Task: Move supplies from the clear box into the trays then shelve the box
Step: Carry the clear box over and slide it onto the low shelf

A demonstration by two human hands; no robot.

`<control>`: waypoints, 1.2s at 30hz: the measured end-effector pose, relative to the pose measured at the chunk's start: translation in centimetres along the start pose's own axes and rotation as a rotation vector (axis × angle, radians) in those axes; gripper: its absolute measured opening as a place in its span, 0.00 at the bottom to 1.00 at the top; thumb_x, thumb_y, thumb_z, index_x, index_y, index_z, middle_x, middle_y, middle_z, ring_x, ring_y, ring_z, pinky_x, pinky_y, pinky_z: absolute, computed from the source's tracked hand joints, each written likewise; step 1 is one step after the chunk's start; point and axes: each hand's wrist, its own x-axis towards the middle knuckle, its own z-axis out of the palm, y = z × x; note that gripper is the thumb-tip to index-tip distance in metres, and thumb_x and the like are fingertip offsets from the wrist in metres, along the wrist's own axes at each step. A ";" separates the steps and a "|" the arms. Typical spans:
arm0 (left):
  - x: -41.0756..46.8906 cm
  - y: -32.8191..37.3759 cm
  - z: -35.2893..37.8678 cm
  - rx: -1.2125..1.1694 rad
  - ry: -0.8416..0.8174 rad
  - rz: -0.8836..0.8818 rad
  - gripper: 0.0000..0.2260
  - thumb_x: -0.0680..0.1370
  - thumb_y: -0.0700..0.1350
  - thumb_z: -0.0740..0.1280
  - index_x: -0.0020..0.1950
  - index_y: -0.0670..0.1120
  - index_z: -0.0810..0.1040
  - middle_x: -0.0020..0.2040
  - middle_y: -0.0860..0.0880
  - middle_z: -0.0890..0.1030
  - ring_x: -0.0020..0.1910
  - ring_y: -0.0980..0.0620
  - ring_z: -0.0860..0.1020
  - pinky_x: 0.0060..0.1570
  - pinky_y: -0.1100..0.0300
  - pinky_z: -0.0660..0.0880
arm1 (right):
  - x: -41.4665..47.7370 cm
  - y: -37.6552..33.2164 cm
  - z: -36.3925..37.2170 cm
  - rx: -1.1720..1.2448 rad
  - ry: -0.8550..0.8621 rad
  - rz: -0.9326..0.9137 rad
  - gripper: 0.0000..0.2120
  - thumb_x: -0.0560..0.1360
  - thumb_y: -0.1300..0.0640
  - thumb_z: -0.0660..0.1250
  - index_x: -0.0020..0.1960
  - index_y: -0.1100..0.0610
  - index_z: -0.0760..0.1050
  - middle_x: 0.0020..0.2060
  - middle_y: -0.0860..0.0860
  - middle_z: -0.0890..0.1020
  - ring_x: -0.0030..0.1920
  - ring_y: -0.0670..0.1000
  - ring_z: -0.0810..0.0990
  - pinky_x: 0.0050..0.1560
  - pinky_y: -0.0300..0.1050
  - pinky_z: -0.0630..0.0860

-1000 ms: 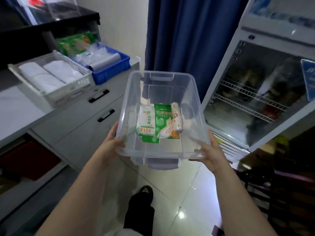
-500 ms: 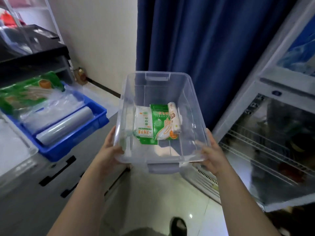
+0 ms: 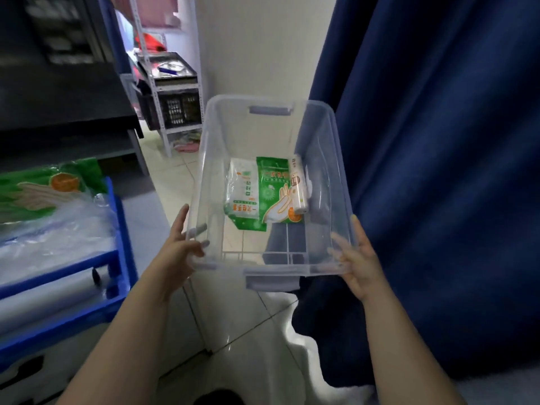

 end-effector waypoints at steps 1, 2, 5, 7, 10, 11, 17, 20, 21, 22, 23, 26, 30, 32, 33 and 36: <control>1.7 0.5 0.2 0.010 0.020 0.003 0.45 0.60 0.29 0.63 0.64 0.72 0.68 0.69 0.46 0.67 0.61 0.39 0.72 0.34 0.48 0.81 | 2.6 -0.4 0.1 -0.008 -0.031 0.009 0.35 0.76 0.70 0.62 0.67 0.32 0.65 0.60 0.48 0.78 0.59 0.54 0.78 0.45 0.49 0.81; 3.4 1.0 0.3 0.032 0.034 0.012 0.45 0.60 0.29 0.63 0.64 0.73 0.67 0.70 0.46 0.66 0.62 0.39 0.71 0.34 0.49 0.81 | 5.3 -0.7 0.4 -0.011 -0.060 0.013 0.35 0.76 0.71 0.61 0.67 0.32 0.66 0.59 0.47 0.79 0.59 0.54 0.78 0.47 0.51 0.81; 9.1 2.3 -0.2 0.069 0.071 0.049 0.43 0.63 0.29 0.62 0.62 0.74 0.68 0.69 0.45 0.65 0.63 0.37 0.69 0.35 0.48 0.81 | 13.6 -1.2 2.1 -0.002 -0.152 0.000 0.36 0.74 0.74 0.60 0.66 0.34 0.67 0.60 0.49 0.80 0.58 0.53 0.80 0.42 0.45 0.81; 13.6 3.4 -0.8 0.071 0.135 0.059 0.42 0.67 0.27 0.59 0.62 0.74 0.69 0.68 0.45 0.67 0.63 0.37 0.71 0.40 0.46 0.80 | 19.2 -1.8 4.2 0.010 -0.218 -0.033 0.34 0.74 0.71 0.64 0.66 0.35 0.68 0.62 0.49 0.80 0.57 0.52 0.81 0.43 0.44 0.81; 20.5 5.6 -1.8 0.059 0.249 0.069 0.42 0.67 0.24 0.53 0.61 0.71 0.70 0.69 0.43 0.68 0.66 0.39 0.70 0.62 0.42 0.69 | 27.7 -2.9 7.9 -0.030 -0.290 -0.054 0.32 0.74 0.70 0.65 0.67 0.37 0.69 0.64 0.49 0.78 0.61 0.54 0.79 0.48 0.45 0.80; 22.7 6.4 -2.1 0.050 0.271 0.078 0.42 0.67 0.24 0.52 0.60 0.70 0.71 0.70 0.43 0.68 0.68 0.40 0.69 0.66 0.43 0.66 | 30.5 -3.3 9.0 -0.044 -0.298 -0.053 0.32 0.75 0.70 0.64 0.68 0.39 0.69 0.65 0.51 0.77 0.62 0.55 0.77 0.50 0.47 0.80; 33.7 12.5 -3.0 0.045 0.365 0.081 0.43 0.67 0.23 0.52 0.64 0.70 0.68 0.71 0.44 0.67 0.69 0.42 0.67 0.68 0.37 0.63 | 46.0 -6.1 14.5 -0.066 -0.284 0.074 0.39 0.72 0.77 0.56 0.71 0.42 0.65 0.65 0.53 0.76 0.51 0.53 0.83 0.40 0.49 0.81; 38.9 15.5 -3.4 0.059 0.359 0.116 0.44 0.66 0.23 0.52 0.62 0.71 0.68 0.72 0.46 0.64 0.69 0.41 0.66 0.67 0.36 0.63 | 52.9 -7.3 17.6 -0.137 -0.352 0.016 0.30 0.75 0.72 0.61 0.69 0.43 0.69 0.60 0.55 0.77 0.55 0.62 0.77 0.52 0.59 0.76; 40.7 16.5 -3.6 0.052 0.370 0.134 0.45 0.66 0.22 0.51 0.62 0.71 0.68 0.73 0.46 0.63 0.70 0.42 0.65 0.67 0.35 0.63 | 55.2 -7.7 18.7 -0.163 -0.393 -0.008 0.27 0.77 0.69 0.62 0.68 0.43 0.70 0.58 0.55 0.78 0.53 0.61 0.75 0.53 0.59 0.73; 42.7 17.4 -3.9 0.036 0.382 0.148 0.45 0.66 0.21 0.50 0.63 0.70 0.68 0.73 0.46 0.63 0.69 0.43 0.65 0.66 0.33 0.63 | 57.7 -8.0 19.6 -0.177 -0.430 -0.016 0.26 0.77 0.66 0.63 0.68 0.42 0.69 0.58 0.54 0.78 0.52 0.60 0.75 0.52 0.58 0.73; 44.7 18.2 -4.1 0.018 0.394 0.157 0.45 0.66 0.21 0.49 0.65 0.69 0.68 0.72 0.47 0.64 0.68 0.43 0.66 0.64 0.32 0.66 | 60.3 -8.2 20.6 -0.172 -0.449 -0.004 0.29 0.76 0.68 0.62 0.68 0.40 0.69 0.59 0.52 0.79 0.53 0.58 0.76 0.51 0.54 0.74; 51.0 20.7 -5.1 -0.015 0.427 0.192 0.46 0.68 0.21 0.50 0.67 0.69 0.65 0.68 0.48 0.68 0.64 0.46 0.71 0.54 0.40 0.76 | 68.9 -9.2 23.9 -0.196 -0.489 0.027 0.44 0.65 0.77 0.54 0.69 0.38 0.67 0.64 0.51 0.77 0.61 0.55 0.78 0.49 0.46 0.77; 58.7 25.0 -7.4 -0.079 0.481 0.213 0.46 0.67 0.22 0.51 0.65 0.72 0.66 0.64 0.52 0.69 0.61 0.47 0.71 0.38 0.45 0.81 | 79.8 -10.7 30.8 -0.156 -0.583 0.050 0.45 0.63 0.79 0.53 0.70 0.41 0.67 0.66 0.55 0.75 0.62 0.53 0.77 0.46 0.44 0.80; 62.1 27.5 -9.0 -0.102 0.509 0.224 0.45 0.66 0.24 0.53 0.61 0.75 0.69 0.64 0.53 0.69 0.62 0.47 0.71 0.41 0.39 0.80 | 84.5 -11.0 34.8 -0.126 -0.607 0.093 0.46 0.63 0.80 0.52 0.68 0.39 0.69 0.67 0.56 0.74 0.62 0.54 0.78 0.44 0.43 0.81; 63.7 28.7 -10.0 -0.102 0.532 0.223 0.45 0.66 0.24 0.53 0.61 0.75 0.69 0.64 0.53 0.70 0.62 0.47 0.71 0.41 0.39 0.80 | 86.7 -11.0 36.8 -0.115 -0.628 0.109 0.46 0.64 0.81 0.51 0.65 0.38 0.71 0.67 0.56 0.74 0.61 0.54 0.78 0.43 0.44 0.82; 68.4 32.1 -13.8 -0.143 0.606 0.240 0.45 0.66 0.23 0.51 0.62 0.73 0.71 0.64 0.54 0.73 0.58 0.49 0.75 0.40 0.40 0.80 | 92.6 -10.9 43.5 -0.098 -0.691 0.133 0.45 0.65 0.81 0.51 0.63 0.36 0.73 0.67 0.56 0.74 0.61 0.56 0.78 0.47 0.49 0.81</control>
